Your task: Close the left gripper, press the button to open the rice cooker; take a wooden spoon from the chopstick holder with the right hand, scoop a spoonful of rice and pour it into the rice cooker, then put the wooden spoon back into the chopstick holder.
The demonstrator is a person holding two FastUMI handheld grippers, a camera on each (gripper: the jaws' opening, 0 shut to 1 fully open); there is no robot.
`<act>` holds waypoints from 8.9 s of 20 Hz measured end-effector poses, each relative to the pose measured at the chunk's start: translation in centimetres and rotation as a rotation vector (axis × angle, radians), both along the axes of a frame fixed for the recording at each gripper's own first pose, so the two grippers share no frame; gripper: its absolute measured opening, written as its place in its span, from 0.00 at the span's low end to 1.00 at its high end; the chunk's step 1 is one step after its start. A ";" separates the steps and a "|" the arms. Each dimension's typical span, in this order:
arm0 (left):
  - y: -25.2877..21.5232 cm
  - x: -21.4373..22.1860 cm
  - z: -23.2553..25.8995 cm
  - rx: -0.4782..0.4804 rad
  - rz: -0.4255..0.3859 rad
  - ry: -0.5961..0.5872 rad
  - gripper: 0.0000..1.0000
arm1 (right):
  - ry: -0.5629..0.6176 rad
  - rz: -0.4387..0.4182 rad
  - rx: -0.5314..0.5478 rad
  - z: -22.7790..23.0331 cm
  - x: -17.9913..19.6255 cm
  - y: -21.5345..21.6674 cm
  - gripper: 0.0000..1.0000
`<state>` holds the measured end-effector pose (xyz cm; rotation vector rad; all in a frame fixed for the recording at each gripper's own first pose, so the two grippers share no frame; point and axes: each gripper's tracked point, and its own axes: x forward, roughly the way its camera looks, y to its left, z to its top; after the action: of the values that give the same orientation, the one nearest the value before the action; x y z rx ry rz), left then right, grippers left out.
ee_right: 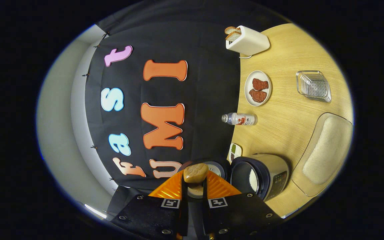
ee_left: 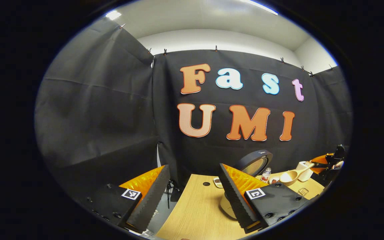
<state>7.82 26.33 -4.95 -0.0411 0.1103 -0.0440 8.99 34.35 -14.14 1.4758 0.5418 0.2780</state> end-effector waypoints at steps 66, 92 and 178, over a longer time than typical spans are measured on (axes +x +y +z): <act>1.9 4.9 -3.1 0.025 0.060 0.092 0.96 | -0.393 0.140 -0.763 2.4 7.4 8.9 0.17; 3.6 4.2 -3.1 0.009 0.088 0.085 0.96 | -0.643 0.211 -0.997 5.2 4.5 12.6 0.17; -25.7 13.6 9.2 -0.022 -0.135 -0.038 0.96 | -0.381 -0.076 -1.363 6.6 3.4 -31.1 0.95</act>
<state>21.42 0.59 4.23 -0.0548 0.0745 -0.1812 12.37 3.27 -7.59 0.1051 0.2350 0.0681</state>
